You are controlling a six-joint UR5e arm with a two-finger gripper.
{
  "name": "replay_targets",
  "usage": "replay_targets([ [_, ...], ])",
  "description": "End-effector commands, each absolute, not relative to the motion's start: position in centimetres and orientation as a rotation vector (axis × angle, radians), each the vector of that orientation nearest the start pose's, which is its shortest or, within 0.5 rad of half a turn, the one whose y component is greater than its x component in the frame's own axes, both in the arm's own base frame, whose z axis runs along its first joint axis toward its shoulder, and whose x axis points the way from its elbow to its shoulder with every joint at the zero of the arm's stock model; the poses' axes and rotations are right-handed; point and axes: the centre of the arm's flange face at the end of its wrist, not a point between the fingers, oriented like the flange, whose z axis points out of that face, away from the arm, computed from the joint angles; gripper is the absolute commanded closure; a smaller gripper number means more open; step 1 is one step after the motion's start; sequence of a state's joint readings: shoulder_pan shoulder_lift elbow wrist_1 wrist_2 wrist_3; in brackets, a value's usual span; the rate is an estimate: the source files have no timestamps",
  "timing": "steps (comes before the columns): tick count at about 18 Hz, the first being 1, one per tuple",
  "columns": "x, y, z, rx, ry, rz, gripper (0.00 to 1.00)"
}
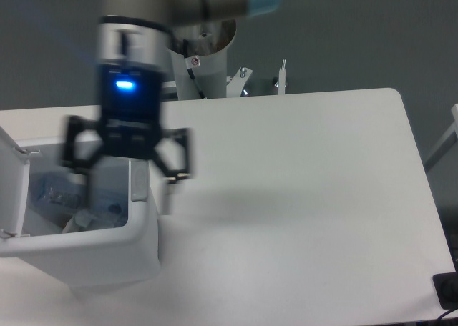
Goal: Place the trash in the trash can
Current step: 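Release the bottle into the trash can and raise the gripper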
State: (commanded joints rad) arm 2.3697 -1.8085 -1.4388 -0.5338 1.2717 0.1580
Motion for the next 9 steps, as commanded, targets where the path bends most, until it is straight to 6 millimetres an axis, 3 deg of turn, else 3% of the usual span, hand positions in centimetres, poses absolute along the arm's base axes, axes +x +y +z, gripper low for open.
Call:
replay_targets([
  [1, -35.7, 54.0, 55.2, -2.139, -0.539, 0.245, 0.00],
  [3, -38.1, 52.4, 54.5, -2.214, -0.464, 0.311, 0.00],
  [5, -40.8, 49.5, 51.8, -2.391, -0.425, 0.385, 0.00],
  [8, -42.7, 45.8, 48.9, -2.540, -0.251, 0.510, 0.00],
  [9, -42.8, 45.0, 48.8, -2.566, -0.195, 0.545, 0.00],
])
